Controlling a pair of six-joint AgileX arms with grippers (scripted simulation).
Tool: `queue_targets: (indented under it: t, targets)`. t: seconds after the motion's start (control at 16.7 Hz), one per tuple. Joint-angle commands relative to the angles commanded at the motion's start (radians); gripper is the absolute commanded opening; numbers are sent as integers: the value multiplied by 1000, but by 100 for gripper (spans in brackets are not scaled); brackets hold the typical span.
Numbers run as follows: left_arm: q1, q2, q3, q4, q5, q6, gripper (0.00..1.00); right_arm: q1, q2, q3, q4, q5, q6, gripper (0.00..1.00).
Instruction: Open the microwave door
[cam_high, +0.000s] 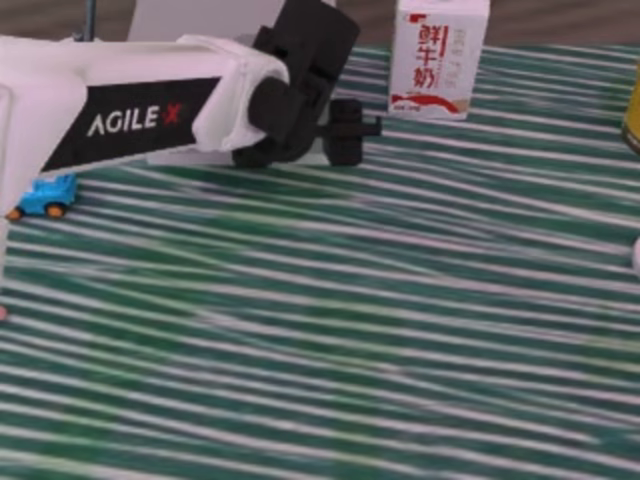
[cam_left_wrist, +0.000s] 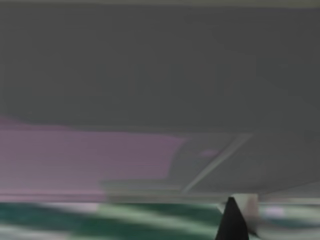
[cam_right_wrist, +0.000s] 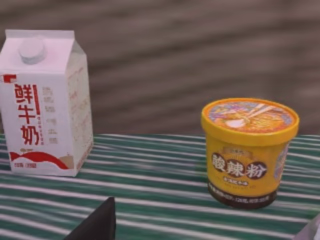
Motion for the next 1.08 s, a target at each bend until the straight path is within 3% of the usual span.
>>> queue_targets:
  t: [0.12,0.54,0.6,1.08]
  targets:
    - [0,0,0,0,0,0,0,0,0,0,0,0,0,100]
    - [0,0,0,0,0,0,0,0,0,0,0,0,0,100]
    - [-37,-26,-49,-8,17,-4,0,0,0,0,0,0,0,100]
    - [-34,-86,-132,36,-21,-29,0,0,0,0,0,0,0,100]
